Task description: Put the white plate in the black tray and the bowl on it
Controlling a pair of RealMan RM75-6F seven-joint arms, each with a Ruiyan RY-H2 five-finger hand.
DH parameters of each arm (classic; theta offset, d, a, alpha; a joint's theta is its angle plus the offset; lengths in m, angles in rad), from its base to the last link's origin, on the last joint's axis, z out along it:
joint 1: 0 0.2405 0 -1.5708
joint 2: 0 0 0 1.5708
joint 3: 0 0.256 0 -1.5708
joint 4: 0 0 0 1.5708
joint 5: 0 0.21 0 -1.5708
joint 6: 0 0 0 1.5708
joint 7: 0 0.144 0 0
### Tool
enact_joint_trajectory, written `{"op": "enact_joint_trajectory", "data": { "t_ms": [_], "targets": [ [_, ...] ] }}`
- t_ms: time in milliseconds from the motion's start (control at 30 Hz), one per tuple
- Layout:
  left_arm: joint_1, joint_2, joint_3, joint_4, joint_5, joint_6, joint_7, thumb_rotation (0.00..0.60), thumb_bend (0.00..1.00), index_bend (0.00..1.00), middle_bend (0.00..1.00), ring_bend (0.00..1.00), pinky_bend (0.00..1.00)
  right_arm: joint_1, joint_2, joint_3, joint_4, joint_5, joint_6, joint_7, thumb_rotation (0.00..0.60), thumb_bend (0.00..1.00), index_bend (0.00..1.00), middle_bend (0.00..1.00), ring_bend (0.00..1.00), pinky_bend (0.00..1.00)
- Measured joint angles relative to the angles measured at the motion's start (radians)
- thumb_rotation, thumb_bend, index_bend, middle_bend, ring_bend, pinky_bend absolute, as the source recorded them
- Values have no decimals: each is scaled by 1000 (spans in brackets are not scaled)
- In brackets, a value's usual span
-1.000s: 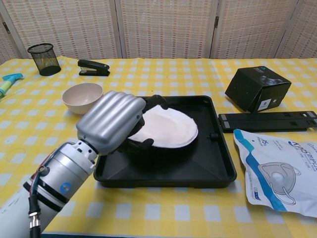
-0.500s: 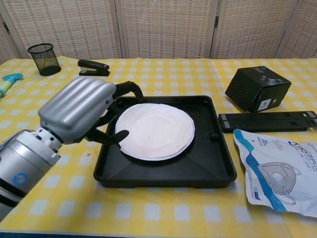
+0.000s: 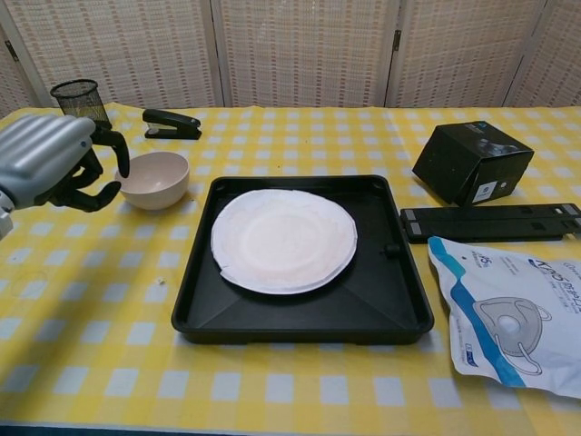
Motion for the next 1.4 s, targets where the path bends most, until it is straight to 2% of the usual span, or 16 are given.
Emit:
{"op": "enact_joint_trajectory", "data": {
  "t_ms": [167,300,600,967,1267,1400],
  "targets": [
    [-35,-20,-45,43,-97,-71,20,600,498,490,1000,1000,1000,4,-5,0,-8,8,-12,-20,600,423,0,0,0,0],
    [-62,-38,-62,96,-146,-114,23,600,491,449,1000,1000,1000,3,-4,3,-8,19,-12,-19,600,423,0,0,0,0],
    [-102,-70,-72,204,-196,-156,5,600,359,410,1000,1000,1000,9,-6,8,-10,37,-30,-27,600,423,0,0,0,0],
    [-143,-138,-62,413,-181,-167,-93,600,363,470,1000,1000,1000,13,-7,19,-15,65,-41,-34,600,422,0,0,0,0],
    [-175,-199,-49,509,-167,-190,-153,600,364,543,1000,1000,1000,11,-4,24,-13,81,-42,-31,600,422,0,0,0,0],
    [-188,-224,-46,556,-152,-189,-197,600,372,606,1000,1000,1000,11,-3,27,-12,90,-45,-29,600,423,0,0,0,0]
  ]
}}
